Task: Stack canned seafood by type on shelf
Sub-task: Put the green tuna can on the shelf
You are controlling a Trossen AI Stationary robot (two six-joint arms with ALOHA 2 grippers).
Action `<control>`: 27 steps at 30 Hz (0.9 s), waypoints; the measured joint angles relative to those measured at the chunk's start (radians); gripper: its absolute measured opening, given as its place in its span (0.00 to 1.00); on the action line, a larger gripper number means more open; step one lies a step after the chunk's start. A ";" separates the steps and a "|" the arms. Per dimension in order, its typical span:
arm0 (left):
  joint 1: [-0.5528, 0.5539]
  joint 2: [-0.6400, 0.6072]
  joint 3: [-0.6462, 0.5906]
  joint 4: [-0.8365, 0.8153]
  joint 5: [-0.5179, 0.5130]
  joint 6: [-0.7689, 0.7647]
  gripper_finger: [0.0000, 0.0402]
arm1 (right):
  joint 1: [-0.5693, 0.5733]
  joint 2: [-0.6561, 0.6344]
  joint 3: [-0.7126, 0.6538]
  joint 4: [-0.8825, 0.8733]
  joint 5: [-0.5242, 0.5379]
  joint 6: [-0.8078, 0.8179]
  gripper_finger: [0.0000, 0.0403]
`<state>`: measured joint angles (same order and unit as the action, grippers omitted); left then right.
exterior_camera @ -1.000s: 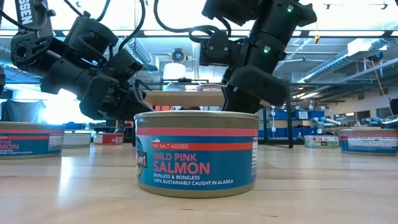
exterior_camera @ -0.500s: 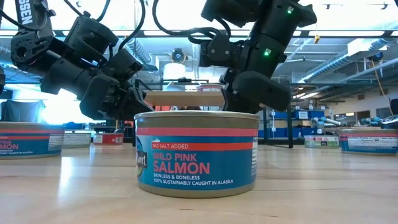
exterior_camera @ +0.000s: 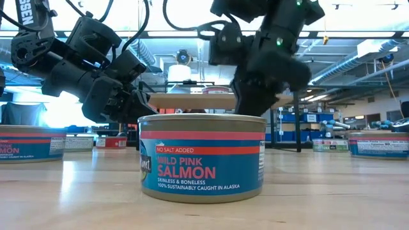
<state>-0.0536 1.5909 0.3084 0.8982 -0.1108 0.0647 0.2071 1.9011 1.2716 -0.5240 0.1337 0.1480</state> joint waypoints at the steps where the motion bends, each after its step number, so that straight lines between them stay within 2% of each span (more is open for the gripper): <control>1: 0.000 0.000 0.000 0.000 0.000 -0.001 0.00 | -0.005 -0.008 0.000 0.000 -0.014 0.011 0.01; 9: 0.000 0.000 0.000 0.000 0.000 -0.003 0.00 | -0.034 -0.048 0.002 -0.031 -0.038 0.036 0.01; 14: 0.000 0.000 0.003 0.002 -0.002 -0.030 0.00 | -0.026 -0.048 0.002 -0.106 0.049 0.009 0.11; 19: 0.001 0.048 0.055 0.004 -0.031 -0.048 0.00 | 0.004 -0.048 0.003 -0.140 0.054 0.001 0.21; 22: 0.003 0.120 0.111 0.010 -0.034 -0.046 0.00 | 0.026 -0.048 -0.002 -0.144 0.116 0.008 0.18; 25: 0.012 0.212 0.163 0.039 -0.037 -0.048 0.00 | 0.034 -0.048 -0.012 -0.184 0.212 0.058 0.08; 27: 0.019 0.268 0.186 0.070 -0.047 -0.062 0.00 | 0.027 -0.048 -0.026 -0.214 0.238 0.090 0.02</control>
<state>-0.0345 1.8591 0.4943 0.9678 -0.1581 0.0026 0.2341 1.8530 1.2458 -0.7384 0.3715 0.2383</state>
